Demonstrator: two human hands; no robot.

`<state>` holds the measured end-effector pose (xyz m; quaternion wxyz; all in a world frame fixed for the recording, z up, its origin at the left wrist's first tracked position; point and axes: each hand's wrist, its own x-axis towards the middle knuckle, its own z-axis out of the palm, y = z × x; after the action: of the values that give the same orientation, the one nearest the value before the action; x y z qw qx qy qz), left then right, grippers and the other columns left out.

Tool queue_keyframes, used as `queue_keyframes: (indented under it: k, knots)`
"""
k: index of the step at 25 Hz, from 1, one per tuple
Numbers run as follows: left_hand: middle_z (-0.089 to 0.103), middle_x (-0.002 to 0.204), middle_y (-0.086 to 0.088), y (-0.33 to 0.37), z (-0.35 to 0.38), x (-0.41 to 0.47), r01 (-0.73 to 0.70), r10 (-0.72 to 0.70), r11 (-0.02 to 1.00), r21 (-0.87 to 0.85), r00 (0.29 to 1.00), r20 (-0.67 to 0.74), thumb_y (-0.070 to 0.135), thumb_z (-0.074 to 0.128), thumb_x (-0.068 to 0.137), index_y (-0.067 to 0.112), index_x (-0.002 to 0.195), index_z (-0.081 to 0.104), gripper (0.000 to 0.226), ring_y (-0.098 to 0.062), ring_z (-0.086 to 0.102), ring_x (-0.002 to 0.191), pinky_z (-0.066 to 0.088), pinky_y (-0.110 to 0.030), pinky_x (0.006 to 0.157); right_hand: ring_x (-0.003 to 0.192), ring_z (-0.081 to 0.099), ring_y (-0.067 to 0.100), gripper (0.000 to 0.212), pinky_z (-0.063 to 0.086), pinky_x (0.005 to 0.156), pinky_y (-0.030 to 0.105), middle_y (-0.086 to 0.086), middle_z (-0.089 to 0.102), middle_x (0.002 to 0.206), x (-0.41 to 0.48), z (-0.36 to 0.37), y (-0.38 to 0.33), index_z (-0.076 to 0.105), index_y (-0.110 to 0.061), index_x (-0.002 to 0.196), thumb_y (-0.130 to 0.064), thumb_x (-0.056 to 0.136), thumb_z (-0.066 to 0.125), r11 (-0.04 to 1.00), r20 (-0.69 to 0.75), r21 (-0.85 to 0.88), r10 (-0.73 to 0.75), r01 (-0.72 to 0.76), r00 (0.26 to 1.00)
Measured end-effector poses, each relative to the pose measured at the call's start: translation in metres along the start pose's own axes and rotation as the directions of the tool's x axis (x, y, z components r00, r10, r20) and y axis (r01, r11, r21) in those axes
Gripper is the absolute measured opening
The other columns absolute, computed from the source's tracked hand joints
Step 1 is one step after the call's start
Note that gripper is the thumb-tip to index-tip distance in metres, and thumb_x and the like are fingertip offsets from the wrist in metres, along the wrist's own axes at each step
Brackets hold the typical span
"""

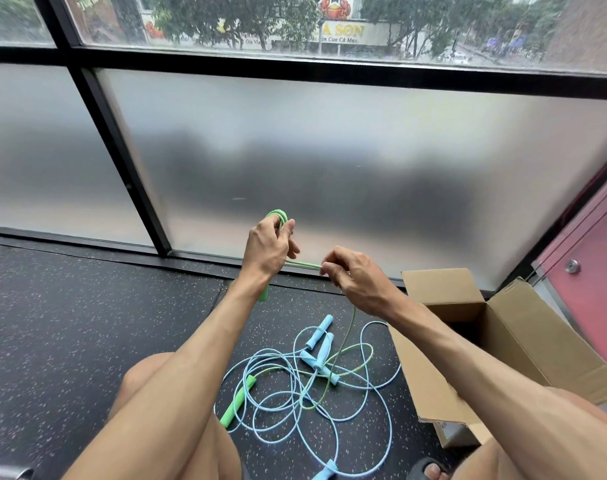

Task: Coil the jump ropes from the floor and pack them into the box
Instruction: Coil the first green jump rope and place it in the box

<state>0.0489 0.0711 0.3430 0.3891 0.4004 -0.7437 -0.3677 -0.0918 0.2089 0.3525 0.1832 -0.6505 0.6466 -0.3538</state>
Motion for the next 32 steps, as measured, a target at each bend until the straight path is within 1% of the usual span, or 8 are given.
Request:
queue_keyframes:
  k: [7,10,13,17,22,25,28,32]
  knots:
    - [0.051,0.042,0.002,0.003,0.015,-0.007,0.152,-0.170,0.985,0.077,0.867,0.468,0.033,0.041,0.105,0.004,0.081,0.065,0.045,-0.012,0.046,0.033,0.040,-0.025,0.044,0.055,0.050,0.001,0.019,0.030,0.052,0.012,-0.015,0.048,0.058,0.006,-0.008,0.009,0.066,-0.012,0.083,-0.012,0.099,0.056,0.999,-0.209,-0.008,-0.036,0.035,0.977]
    - [0.036,0.038,0.001,0.014,0.015,-0.011,0.279,-0.208,0.960,-0.021,0.763,0.612,0.043,0.032,0.106,0.005,0.067,0.062,0.062,-0.014,0.033,0.032,0.035,-0.023,0.041,0.050,0.045,0.006,0.019,0.030,0.051,0.017,-0.011,0.048,0.055,0.010,-0.012,0.014,0.064,-0.019,0.080,-0.013,0.097,0.059,1.000,-0.252,0.007,-0.027,0.030,0.967]
    - [0.026,0.042,0.001,0.024,0.006,-0.017,0.367,-0.161,0.918,-0.151,0.694,0.702,0.049,0.040,0.102,0.009,0.063,0.055,0.058,-0.014,0.021,0.040,0.028,-0.027,0.046,0.049,0.042,0.005,0.019,0.034,0.053,0.022,-0.009,0.051,0.056,0.013,-0.010,0.019,0.059,-0.020,0.077,-0.017,0.095,0.062,0.995,-0.280,0.096,0.045,-0.019,0.959]
    - [0.018,0.040,0.006,0.027,0.000,-0.013,0.536,-0.035,0.749,-0.389,0.618,0.785,0.042,0.044,0.102,0.012,0.062,0.053,0.051,-0.016,0.011,0.042,0.018,-0.032,0.051,0.047,0.039,0.011,0.023,0.037,0.051,0.030,-0.008,0.049,0.053,0.018,-0.008,0.023,0.054,-0.017,0.078,-0.027,0.096,0.062,0.929,-0.220,0.347,0.214,-0.128,0.952]
    - [0.025,0.043,0.007,0.028,-0.006,-0.007,0.601,0.051,0.396,-0.694,0.740,0.670,0.034,0.030,0.106,0.006,0.083,0.056,0.046,-0.011,0.017,0.040,0.035,-0.025,0.054,0.047,0.049,0.017,0.018,0.058,0.055,0.041,0.007,0.052,0.061,0.011,0.001,0.025,0.047,-0.009,0.095,-0.025,0.102,0.050,0.777,0.072,0.543,0.334,-0.318,0.940]
    - [0.033,0.057,0.002,0.027,-0.007,-0.004,0.516,-0.014,0.304,-0.801,0.843,0.538,0.031,0.026,0.107,0.002,0.097,0.057,0.044,-0.013,0.030,0.050,0.039,-0.029,0.070,0.055,0.056,0.021,0.017,0.061,0.064,0.049,0.012,0.056,0.068,0.008,0.006,0.027,0.045,-0.006,0.103,-0.021,0.102,0.052,0.713,0.220,0.549,0.381,-0.437,0.898]
    - [0.041,0.064,0.000,0.025,-0.004,0.000,0.411,-0.146,0.274,-0.869,0.911,0.385,0.031,0.028,0.108,0.000,0.103,0.057,0.043,-0.015,0.040,0.054,0.041,-0.030,0.077,0.060,0.062,0.027,0.018,0.061,0.066,0.049,0.016,0.060,0.071,0.005,0.006,0.026,0.045,-0.004,0.108,-0.017,0.100,0.055,0.684,0.295,0.521,0.417,-0.510,0.860]
    - [0.050,0.069,-0.005,0.018,-0.009,0.005,0.198,-0.207,0.395,-0.897,0.971,0.123,0.027,0.034,0.107,-0.003,0.108,0.055,0.036,-0.020,0.052,0.058,0.047,-0.031,0.069,0.069,0.069,0.036,0.017,0.060,0.068,0.045,0.022,0.067,0.077,-0.001,0.006,0.026,0.048,-0.004,0.104,-0.015,0.098,0.059,0.721,0.453,0.393,0.389,-0.571,0.802]
